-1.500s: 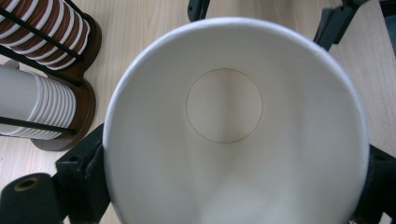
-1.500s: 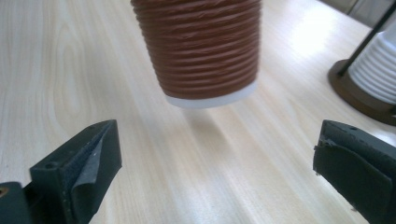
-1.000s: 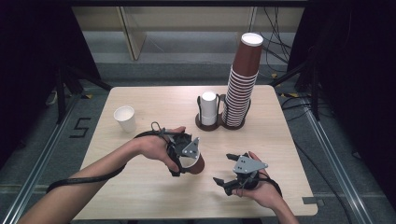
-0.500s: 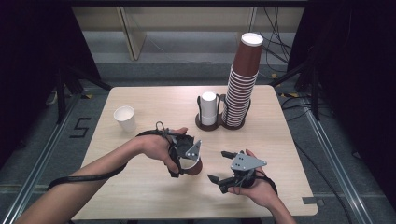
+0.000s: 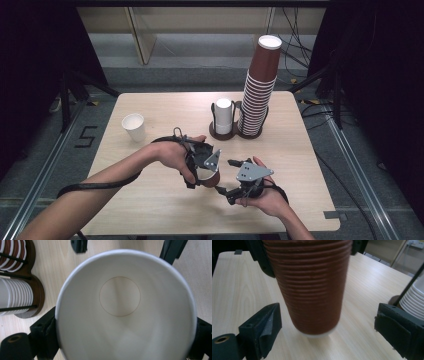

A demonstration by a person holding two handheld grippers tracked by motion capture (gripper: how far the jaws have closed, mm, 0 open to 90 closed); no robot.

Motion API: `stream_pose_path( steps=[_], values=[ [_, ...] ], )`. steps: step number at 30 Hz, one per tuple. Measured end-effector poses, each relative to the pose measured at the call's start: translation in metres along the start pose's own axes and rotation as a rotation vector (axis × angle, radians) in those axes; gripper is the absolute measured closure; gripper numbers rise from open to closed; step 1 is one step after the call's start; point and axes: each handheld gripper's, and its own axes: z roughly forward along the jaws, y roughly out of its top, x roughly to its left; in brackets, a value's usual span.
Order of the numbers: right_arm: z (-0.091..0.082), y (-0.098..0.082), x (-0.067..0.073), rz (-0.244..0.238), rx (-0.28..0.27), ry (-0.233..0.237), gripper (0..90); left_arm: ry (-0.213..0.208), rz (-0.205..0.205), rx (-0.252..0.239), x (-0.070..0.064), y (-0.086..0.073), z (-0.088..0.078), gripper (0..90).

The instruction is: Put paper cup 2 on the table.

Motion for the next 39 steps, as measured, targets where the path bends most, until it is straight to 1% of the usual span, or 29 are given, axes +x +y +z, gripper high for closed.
stream_pose_path(
  steps=[1,2,3,4,5,6,8,9,10,11,13,15,17,20,24,25,26,28,29,30,31,32,33,34,35,36,37,38,39],
  values=[
    [0.002,0.001,0.000,-0.034,-0.004,0.012,8.7,-0.003,-0.020,-0.022,-0.001,0.001,0.002,10.5],
    [0.002,0.001,0.000,-0.034,-0.004,0.012,8.7,-0.004,0.007,0.003,0.001,0.002,0.000,10.5],
    [0.004,0.001,0.001,-0.024,0.003,0.026,10.2,0.000,0.011,0.002,0.001,0.003,0.001,10.5],
    [0.004,0.001,0.001,-0.024,0.003,0.026,10.2,-0.003,-0.009,-0.019,-0.001,0.003,0.002,10.5],
    [0.006,0.001,0.002,-0.032,-0.001,0.035,11.6,-0.003,0.027,0.008,0.002,0.004,0.000,10.4],
    [0.006,0.001,0.002,-0.032,-0.001,0.035,11.6,-0.006,0.009,-0.012,0.000,0.005,0.002,10.4],
    [0.009,0.000,0.005,-0.038,0.010,0.043,14.3,-0.008,0.004,-0.021,-0.002,0.006,0.003,10.4],
    [0.010,0.000,0.006,-0.033,0.010,0.042,15.6,-0.010,0.028,-0.004,-0.002,0.007,0.002,10.4],
    [0.011,0.000,0.008,-0.043,0.020,0.047,15.7,-0.009,0.015,-0.023,-0.004,0.008,0.003,10.4],
    [0.015,0.000,0.010,-0.051,0.025,0.060,16.7,-0.004,0.050,-0.009,-0.004,0.010,0.001,10.4],
    [0.015,0.001,0.010,-0.056,0.030,0.057,17.3,-0.012,0.022,-0.029,-0.007,0.011,0.002,10.3],
    [0.017,0.001,0.012,-0.054,0.032,0.058,20.3,-0.009,0.015,-0.034,-0.008,0.011,0.001,10.3],
    [0.019,0.001,0.011,-0.088,0.008,0.051,22.2,-0.009,0.006,-0.041,-0.008,0.011,0.001,10.4],
    [0.019,0.000,0.015,-0.054,0.013,0.058,23.0,-0.013,0.016,-0.049,-0.008,0.008,0.000,10.2],
    [0.019,0.000,0.014,-0.064,-0.003,0.064,22.9,-0.012,0.007,-0.078,-0.007,0.005,-0.001,8.6],
    [0.019,0.000,0.014,-0.062,-0.015,0.052,22.6,-0.007,-0.021,-0.095,-0.006,0.003,-0.002,6.8],
    [0.019,0.000,0.014,-0.062,-0.015,0.052,22.6,-0.007,-0.021,-0.095,-0.006,0.003,-0.002,6.0],
    [0.019,0.000,0.015,-0.037,-0.017,0.042,22.5,0.007,-0.067,-0.141,-0.006,0.001,-0.005,4.3],
    [0.019,0.000,0.012,-0.065,-0.017,0.035,22.4,0.014,-0.075,-0.154,-0.006,0.000,-0.006,1.5],
    [0.019,-0.001,0.011,-0.055,-0.023,0.027,22.4,0.022,-0.083,-0.168,-0.005,-0.002,-0.008,0.2],
    [0.018,-0.004,0.009,-0.047,-0.021,0.019,22.4,0.040,-0.125,-0.208,-0.006,-0.005,-0.010,0.0],
    [0.018,-0.004,0.009,-0.047,-0.021,0.019,22.4,0.040,-0.125,-0.208,-0.006,-0.005,-0.010,0.0],
    [0.017,-0.006,0.007,-0.041,-0.020,0.005,22.3,0.068,-0.169,-0.236,-0.006,-0.010,-0.012,0.0],
    [0.017,-0.006,0.007,-0.041,-0.020,0.005,22.3,0.068,-0.169,-0.236,-0.006,-0.010,-0.012,0.0],
    [0.015,-0.007,0.005,-0.034,-0.020,-0.014,22.3,0.063,-0.198,-0.284,-0.008,-0.016,-0.013,0.0],
    [0.015,-0.007,0.005,-0.034,-0.020,-0.014,22.3,0.063,-0.198,-0.284,-0.008,-0.016,-0.013,0.0],
    [0.014,-0.008,0.004,-0.016,-0.028,-0.033,22.3,0.079,-0.224,-0.327,-0.009,-0.022,-0.014,0.0],
    [0.014,-0.008,0.004,-0.016,-0.028,-0.033,22.3,0.079,-0.224,-0.327,-0.009,-0.022,-0.014,0.0],
    [0.014,-0.007,0.002,-0.005,-0.038,-0.053,22.2,0.091,-0.248,-0.359,-0.011,-0.026,-0.015,0.0]
  ],
)
